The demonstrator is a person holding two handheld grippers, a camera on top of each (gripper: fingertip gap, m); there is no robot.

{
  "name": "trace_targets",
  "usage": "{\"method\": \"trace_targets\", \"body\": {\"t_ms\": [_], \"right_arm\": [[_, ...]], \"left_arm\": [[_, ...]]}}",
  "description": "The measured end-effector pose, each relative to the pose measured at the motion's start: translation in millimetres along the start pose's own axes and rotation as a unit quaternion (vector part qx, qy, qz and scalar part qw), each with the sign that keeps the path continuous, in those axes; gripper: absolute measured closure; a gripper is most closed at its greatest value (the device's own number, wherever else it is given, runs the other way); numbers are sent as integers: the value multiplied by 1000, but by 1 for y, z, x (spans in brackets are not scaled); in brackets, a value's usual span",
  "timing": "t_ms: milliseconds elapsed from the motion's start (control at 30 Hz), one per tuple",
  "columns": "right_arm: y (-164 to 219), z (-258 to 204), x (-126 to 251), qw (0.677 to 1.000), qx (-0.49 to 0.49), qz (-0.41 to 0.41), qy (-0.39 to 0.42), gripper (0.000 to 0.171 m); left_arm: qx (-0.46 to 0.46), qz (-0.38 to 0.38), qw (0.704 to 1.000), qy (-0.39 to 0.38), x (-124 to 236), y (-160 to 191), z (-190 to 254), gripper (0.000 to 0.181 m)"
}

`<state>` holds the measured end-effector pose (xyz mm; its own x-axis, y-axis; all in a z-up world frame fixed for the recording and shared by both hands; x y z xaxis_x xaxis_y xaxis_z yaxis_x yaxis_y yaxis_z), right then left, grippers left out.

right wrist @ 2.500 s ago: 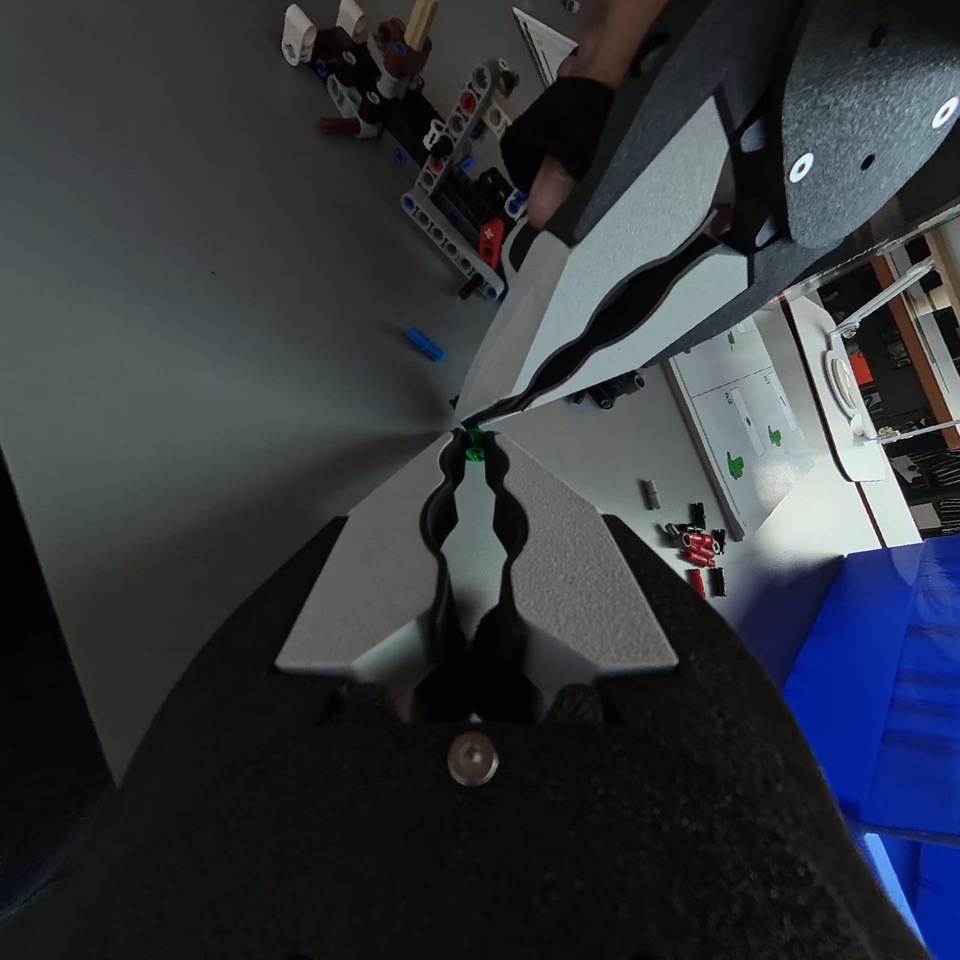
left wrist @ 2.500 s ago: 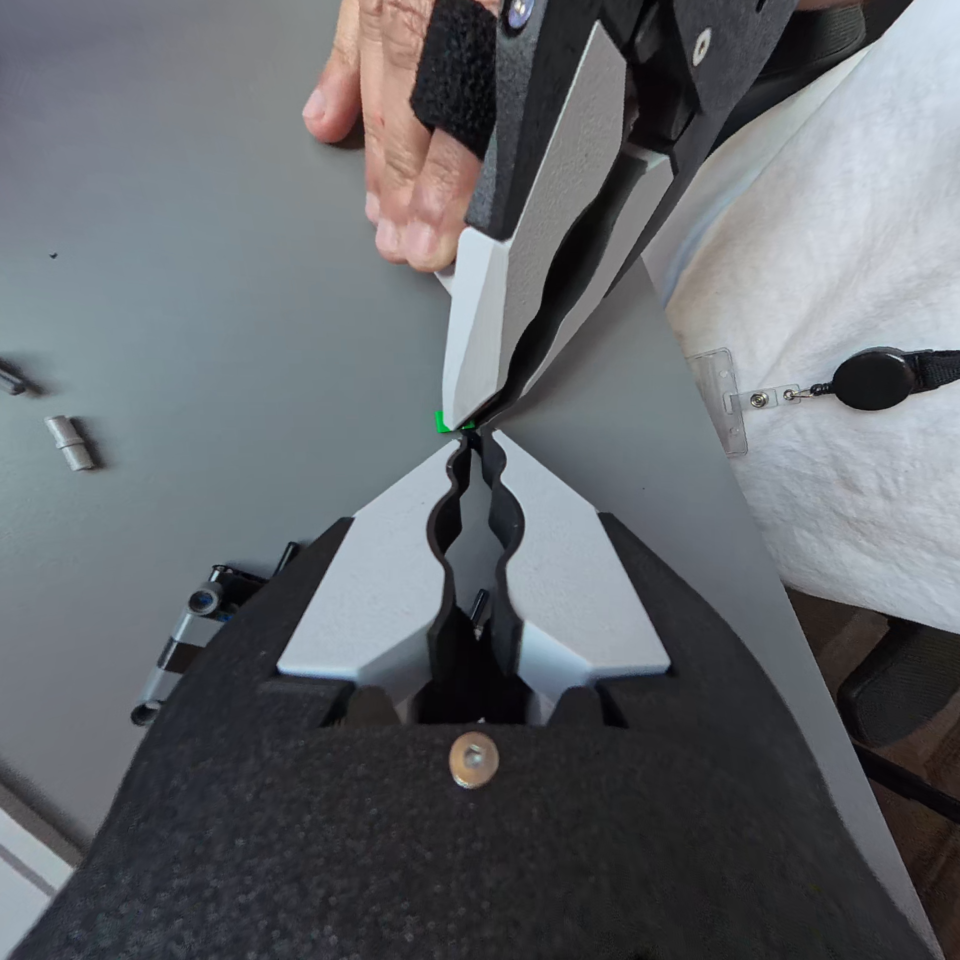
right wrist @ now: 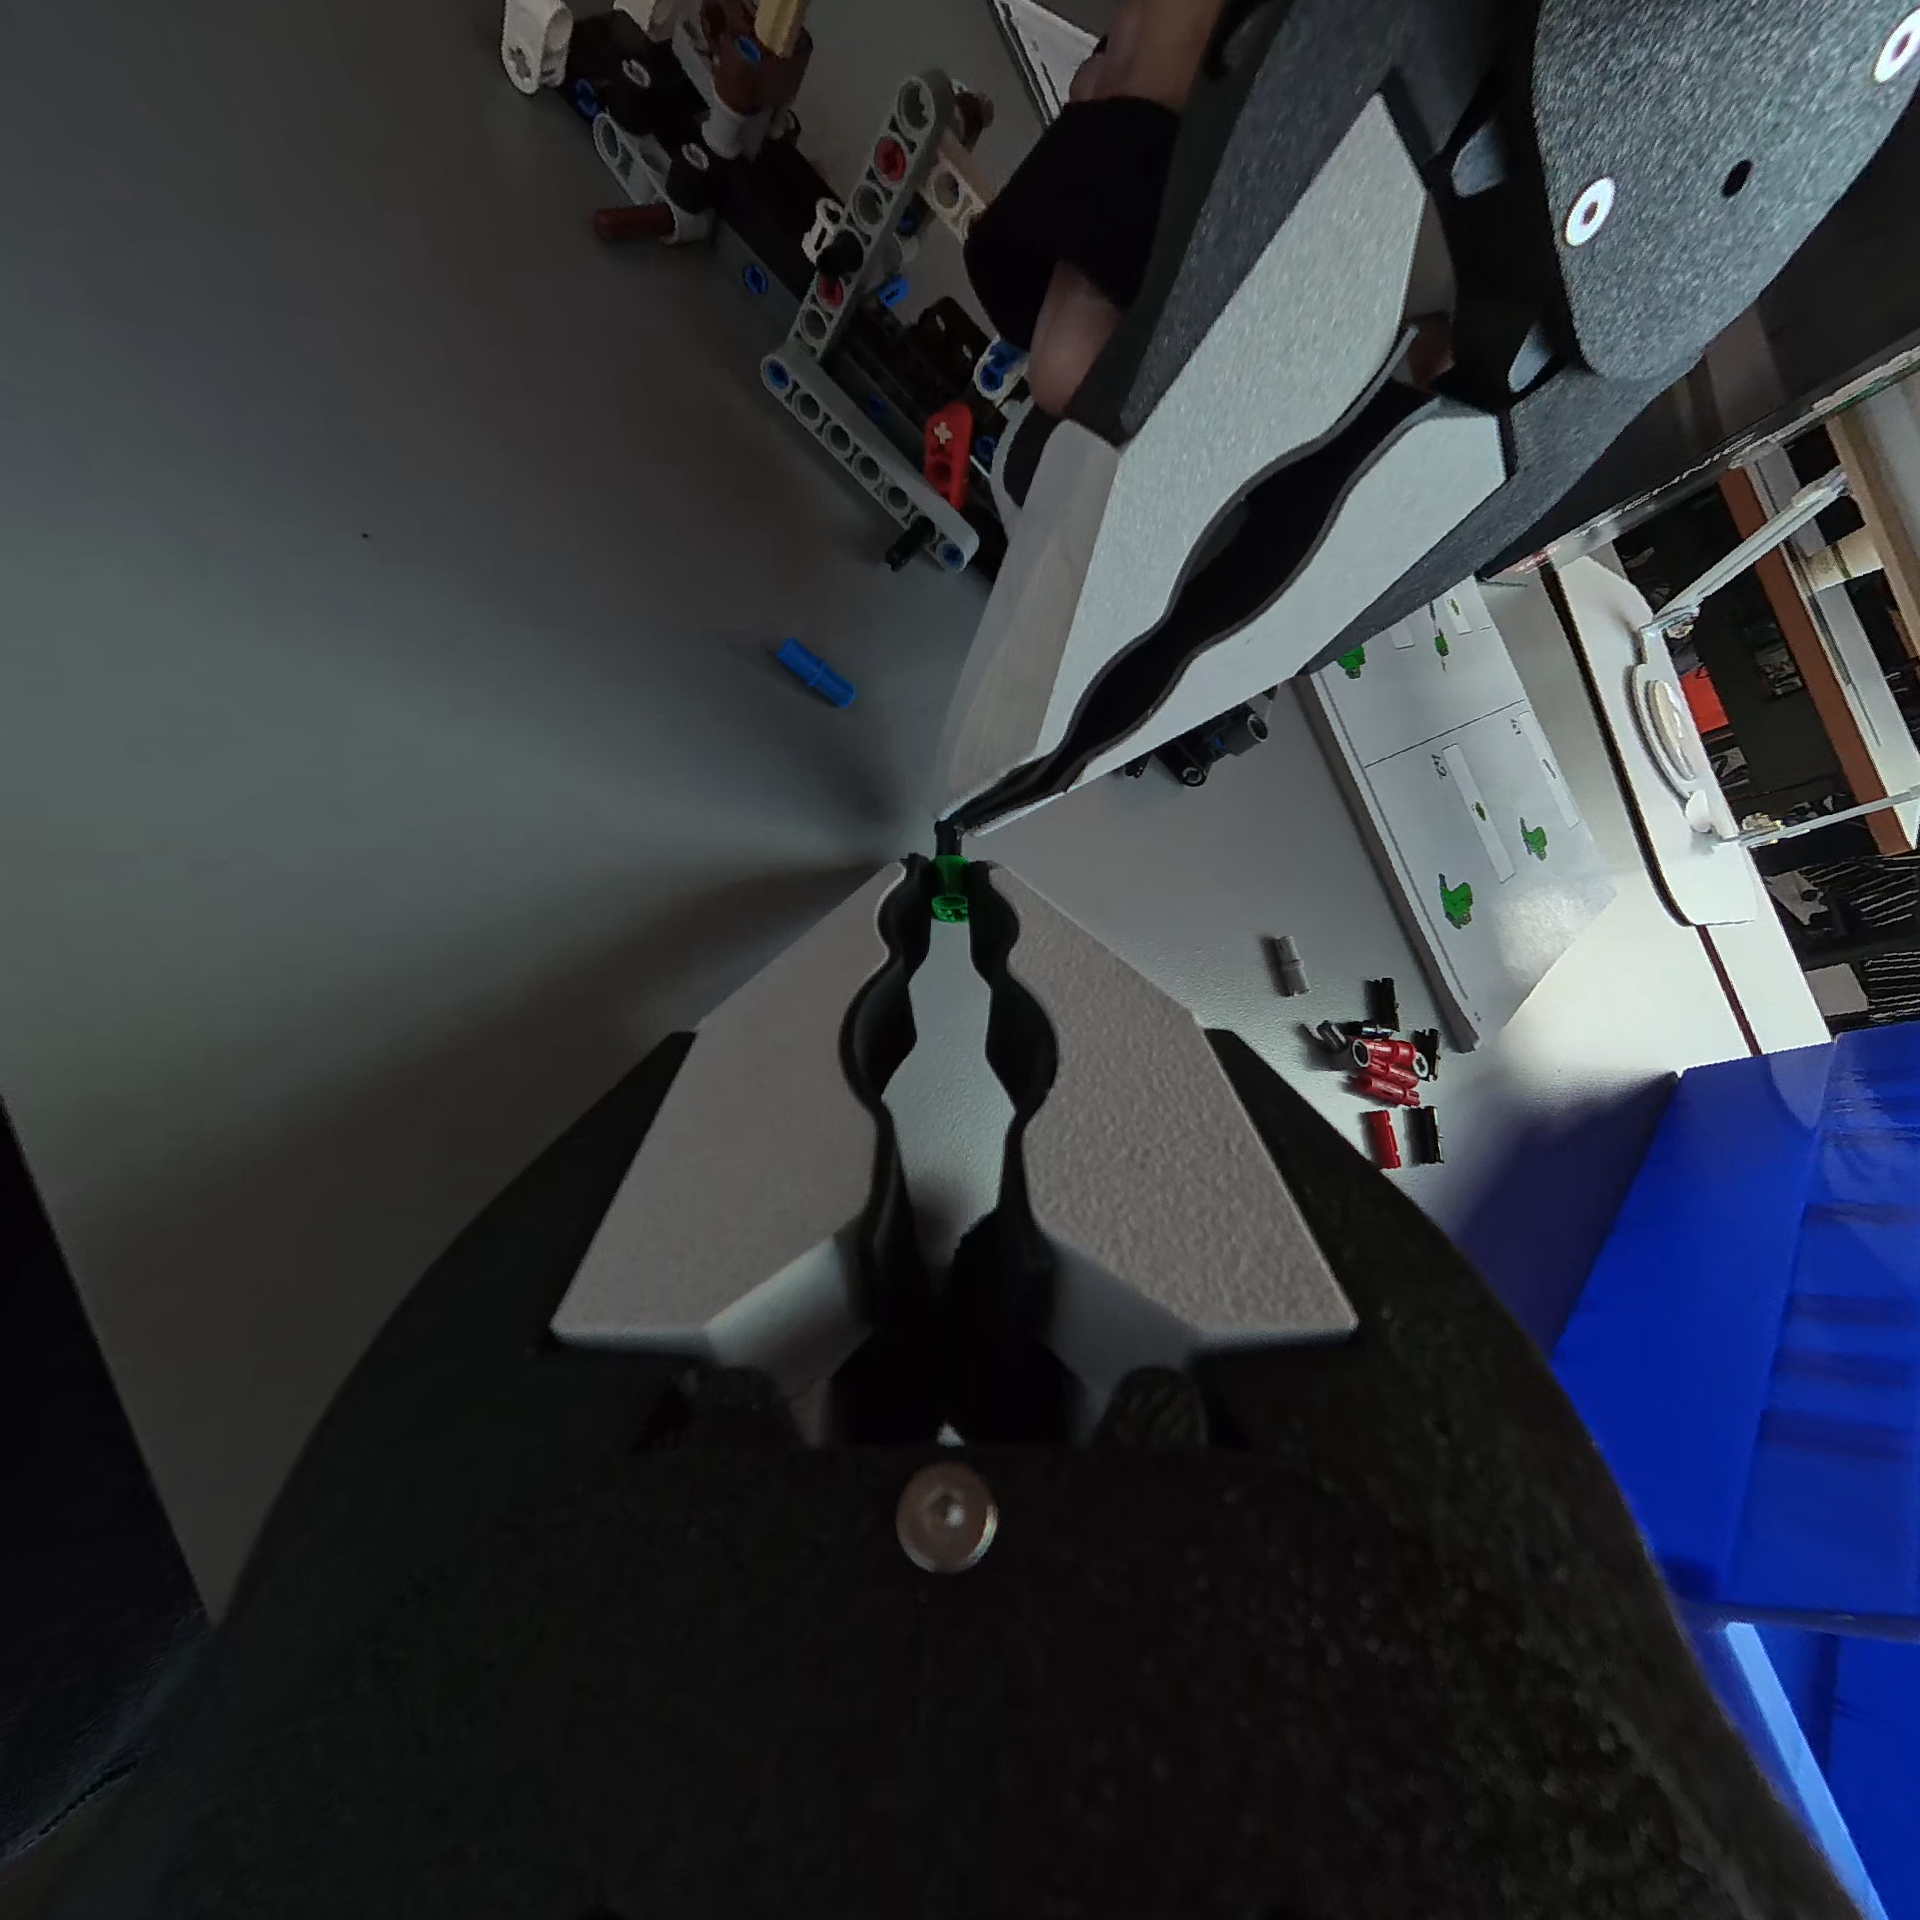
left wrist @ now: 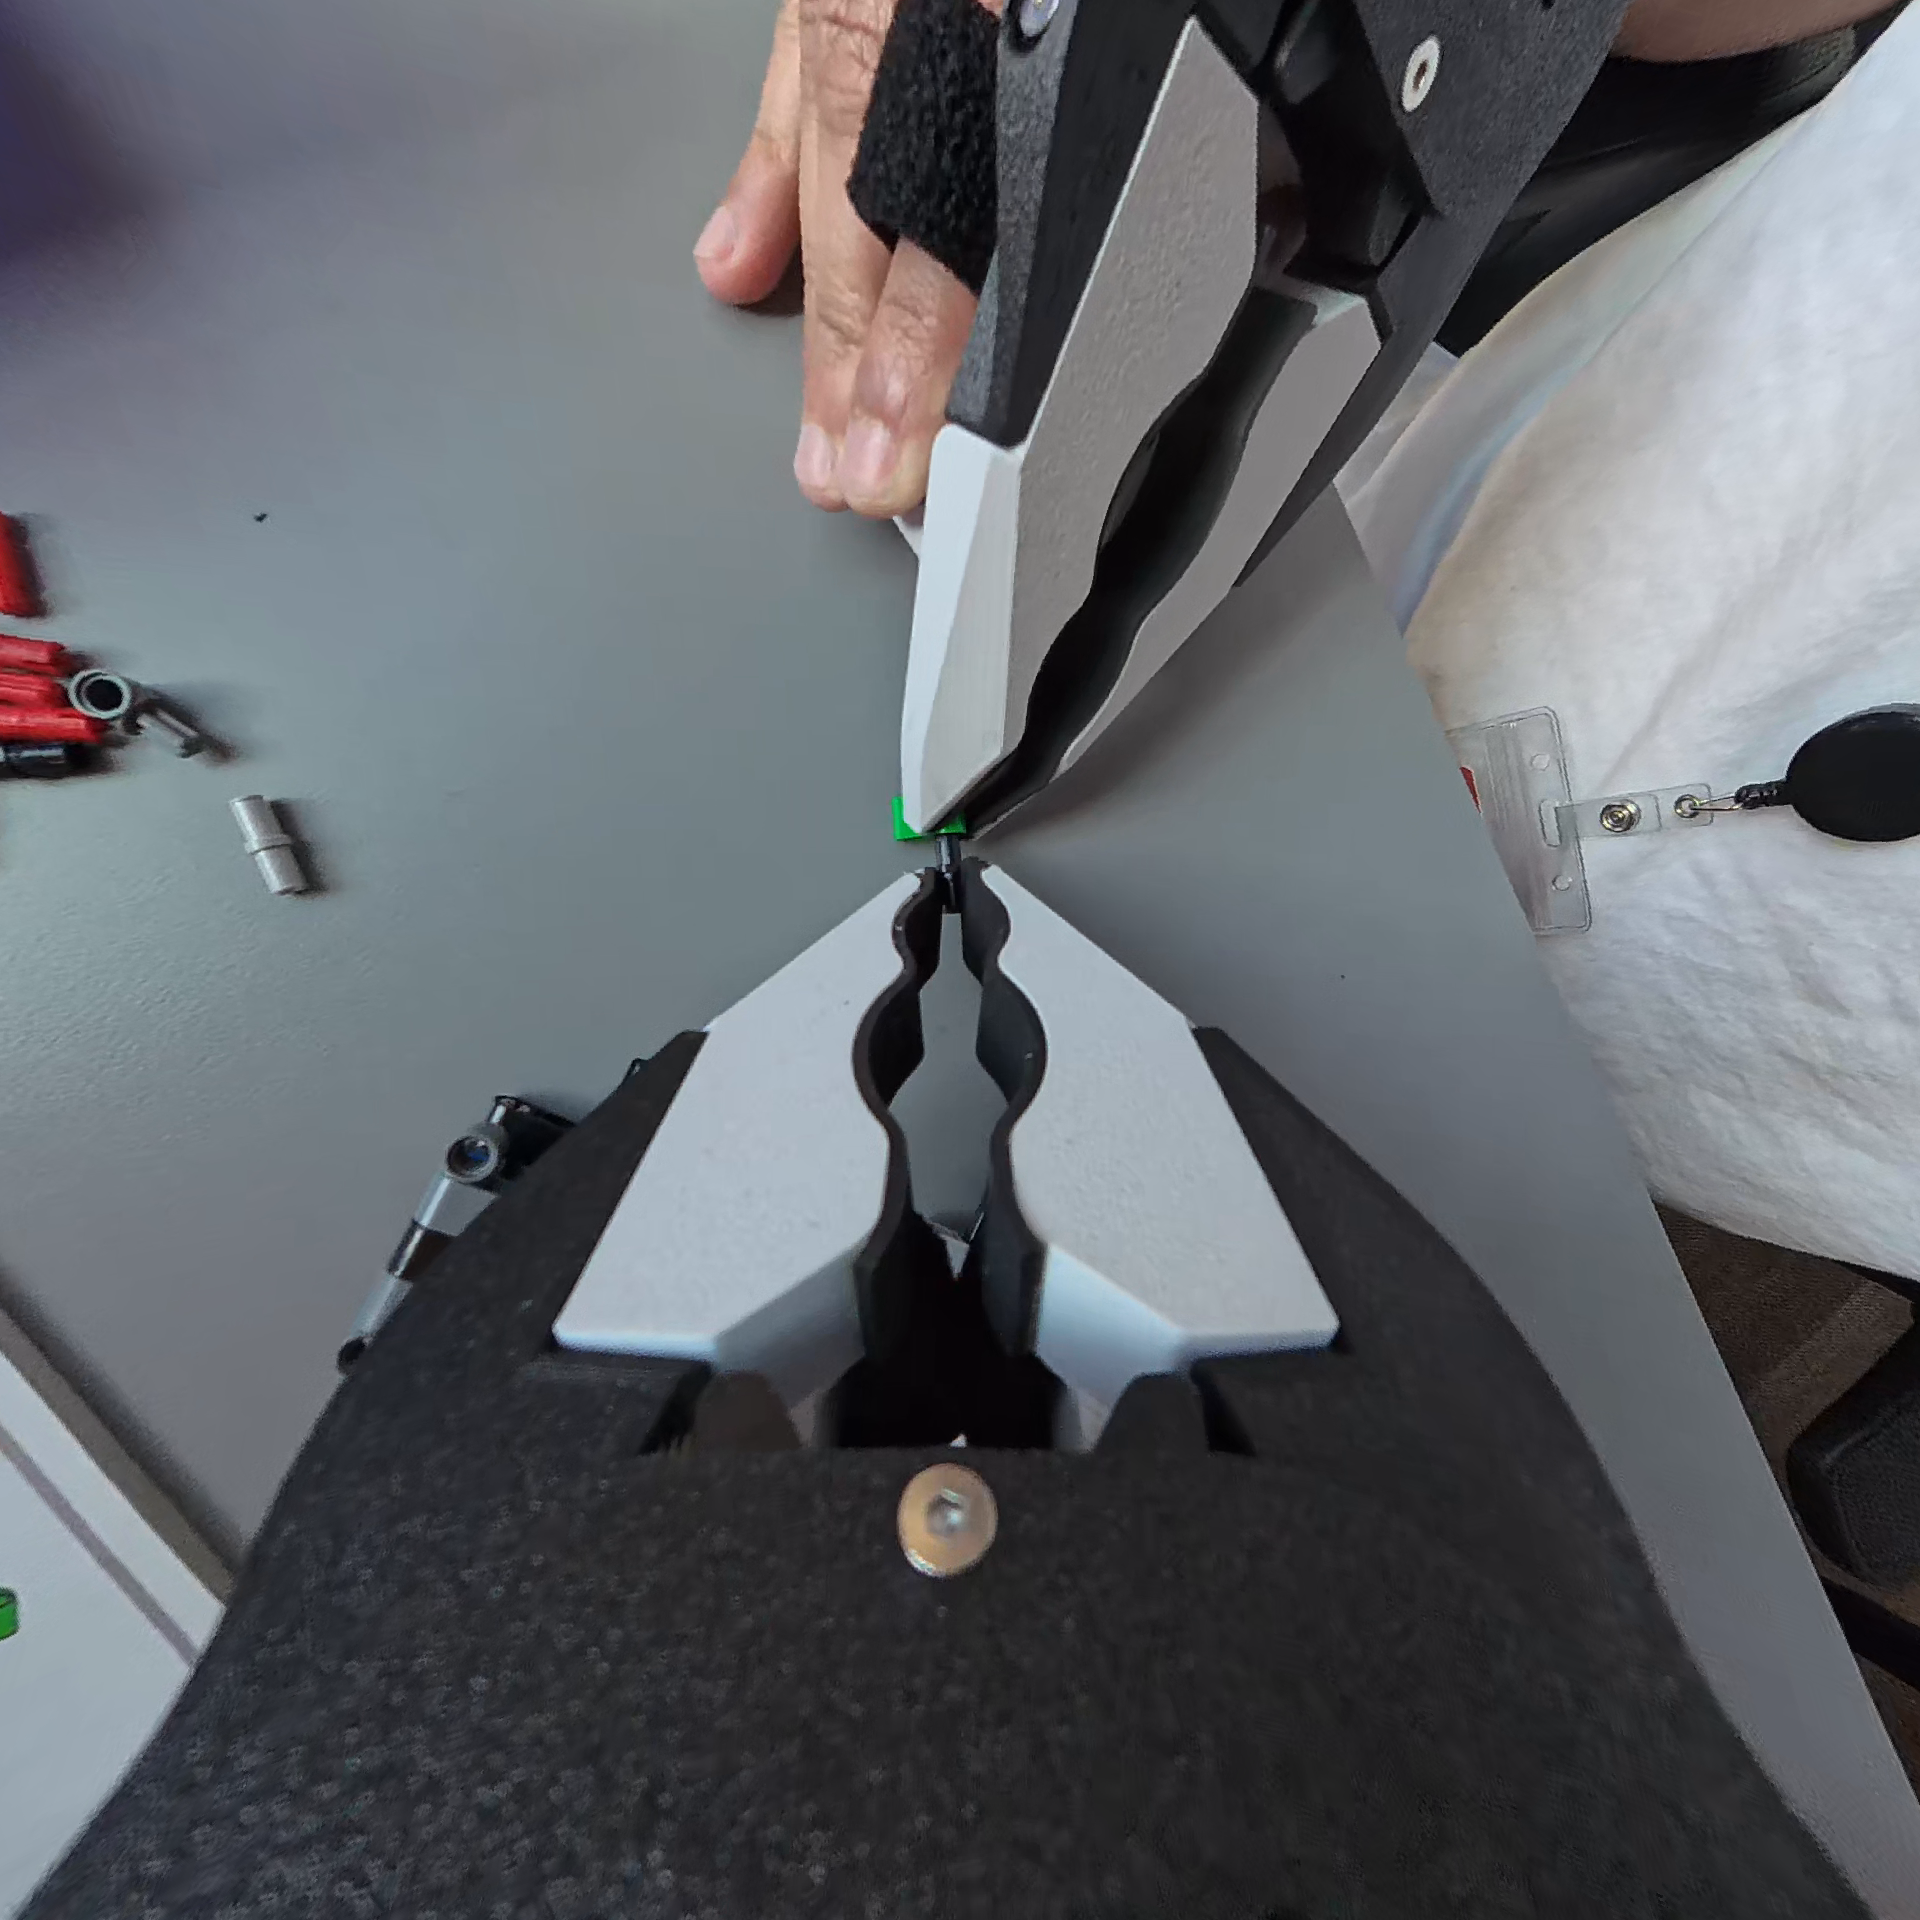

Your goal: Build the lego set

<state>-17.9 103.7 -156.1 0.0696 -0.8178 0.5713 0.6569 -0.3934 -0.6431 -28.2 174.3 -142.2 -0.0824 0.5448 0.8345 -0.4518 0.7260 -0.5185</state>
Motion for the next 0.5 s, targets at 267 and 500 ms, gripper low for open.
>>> {"method": "trace_targets", "body": {"t_ms": [267, 500], "right_arm": [[-1, 0, 0, 1000, 4, 1, 0, 165], [-1, 0, 0, 1000, -2, 3, -3, 164]], "left_arm": [[9, 31, 999, 24, 1, -10, 1, 181], [-18, 17, 1000, -13, 13, -6, -2, 181]]}}
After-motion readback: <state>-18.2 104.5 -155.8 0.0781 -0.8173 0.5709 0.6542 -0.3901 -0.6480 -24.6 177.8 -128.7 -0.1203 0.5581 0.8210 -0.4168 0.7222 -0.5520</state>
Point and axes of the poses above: each gripper's, where its closed fingertips meet, x back along the fingers, y out of its underside, z = x × y across the jaws, the point moved 5 cm from there along x, back along the fingers, and after that the axes turned 4 degrees about -y, right-handed, at the moved point
